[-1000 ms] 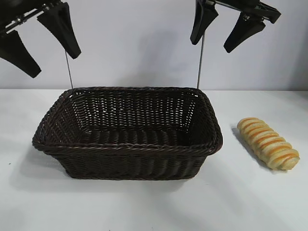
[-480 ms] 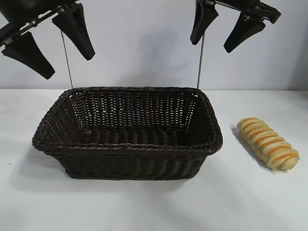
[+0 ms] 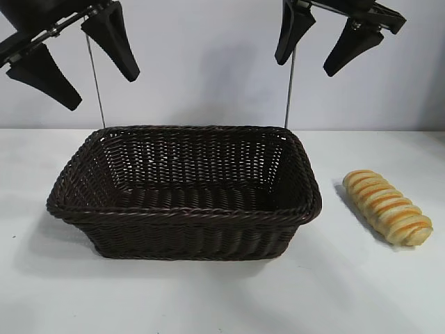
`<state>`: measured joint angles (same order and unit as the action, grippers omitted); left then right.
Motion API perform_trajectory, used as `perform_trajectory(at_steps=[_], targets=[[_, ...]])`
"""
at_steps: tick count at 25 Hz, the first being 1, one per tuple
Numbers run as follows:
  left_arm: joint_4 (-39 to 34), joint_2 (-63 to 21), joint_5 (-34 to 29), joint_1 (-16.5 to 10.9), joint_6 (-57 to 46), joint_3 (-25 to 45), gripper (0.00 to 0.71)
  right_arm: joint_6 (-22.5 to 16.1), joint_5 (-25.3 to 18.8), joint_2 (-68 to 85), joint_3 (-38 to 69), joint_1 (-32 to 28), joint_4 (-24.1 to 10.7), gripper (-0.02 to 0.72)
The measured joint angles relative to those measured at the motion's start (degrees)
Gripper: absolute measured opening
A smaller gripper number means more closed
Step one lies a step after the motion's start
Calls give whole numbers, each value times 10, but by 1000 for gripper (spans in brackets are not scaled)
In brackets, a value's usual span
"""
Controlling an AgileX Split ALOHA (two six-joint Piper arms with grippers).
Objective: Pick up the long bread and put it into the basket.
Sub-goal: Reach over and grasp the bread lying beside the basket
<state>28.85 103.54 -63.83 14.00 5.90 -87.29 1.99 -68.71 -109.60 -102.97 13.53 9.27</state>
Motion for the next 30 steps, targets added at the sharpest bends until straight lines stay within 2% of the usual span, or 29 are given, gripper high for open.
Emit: perform_trajectory(at_steps=[3,11,19,24,27,30], targets=[[0,0,9,0,0,0,595,0,-15,0,0,-7,-30,538],[0,0,10,0,0,0,595,-24,-20,0,0,-73,-48,538],[0,0,10,0,0,0,595,-24,-20,0,3,-81,-66,538],[0,0,10,0,0,0,595,-24,-19,0,50,-81,-99,538],[0,0,11,0,0,0,595,-24,-14,0,96,-81,-99,538],[0,0,11,0,0,0,595,-24,15,0,137,-81,-93,538]])
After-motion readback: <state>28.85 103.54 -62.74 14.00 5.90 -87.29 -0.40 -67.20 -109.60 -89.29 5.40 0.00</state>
